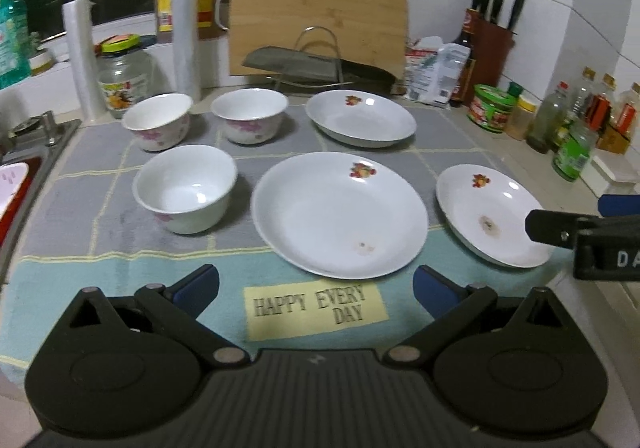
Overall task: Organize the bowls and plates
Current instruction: 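Move the right gripper toward the rim of the brown-stained white plate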
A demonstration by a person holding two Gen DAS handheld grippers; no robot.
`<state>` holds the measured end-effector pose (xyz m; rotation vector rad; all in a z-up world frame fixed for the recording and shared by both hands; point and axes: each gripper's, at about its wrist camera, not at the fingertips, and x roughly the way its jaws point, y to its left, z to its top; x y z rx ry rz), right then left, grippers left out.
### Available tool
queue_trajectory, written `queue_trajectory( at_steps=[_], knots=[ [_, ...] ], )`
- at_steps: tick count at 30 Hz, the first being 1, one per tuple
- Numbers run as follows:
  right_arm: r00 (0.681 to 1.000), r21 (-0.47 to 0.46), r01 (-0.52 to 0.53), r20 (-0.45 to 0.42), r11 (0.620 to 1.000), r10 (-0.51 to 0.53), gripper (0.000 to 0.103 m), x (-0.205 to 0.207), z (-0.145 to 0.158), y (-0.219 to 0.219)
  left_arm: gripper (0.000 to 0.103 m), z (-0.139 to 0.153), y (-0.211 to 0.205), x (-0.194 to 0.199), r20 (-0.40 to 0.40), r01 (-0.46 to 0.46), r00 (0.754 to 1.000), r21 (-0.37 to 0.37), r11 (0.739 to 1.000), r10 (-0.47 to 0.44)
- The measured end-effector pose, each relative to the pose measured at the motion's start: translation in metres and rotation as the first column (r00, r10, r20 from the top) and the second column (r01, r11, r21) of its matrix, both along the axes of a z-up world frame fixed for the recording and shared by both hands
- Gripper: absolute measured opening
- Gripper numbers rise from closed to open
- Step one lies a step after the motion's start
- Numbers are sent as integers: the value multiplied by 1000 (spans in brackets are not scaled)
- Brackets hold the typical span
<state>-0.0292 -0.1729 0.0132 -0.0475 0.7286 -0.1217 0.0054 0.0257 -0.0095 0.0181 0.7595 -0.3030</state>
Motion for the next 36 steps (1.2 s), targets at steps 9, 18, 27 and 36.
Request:
queue_trajectory(
  at_steps=[9, 18, 27, 36],
  knots=[
    [999, 2, 24, -32, 1000, -24, 103, 13, -16, -47, 102, -14, -31, 4, -1, 73, 997, -12, 997, -73],
    [997, 26, 48, -62, 999, -46, 103, 40, -29, -107, 102, -27, -80, 6, -6, 162, 987, -32, 986, -162],
    [994, 47, 28, -105, 999, -23, 103, 66, -46, -151, 102, -56, -138, 14, -58, 237, 970, -8, 972, -237],
    [990, 77, 14, -138, 997, -4, 103, 93, -62, -180, 102, -87, -175, 27, -104, 252, 964, 38, 967, -247]
  ],
)
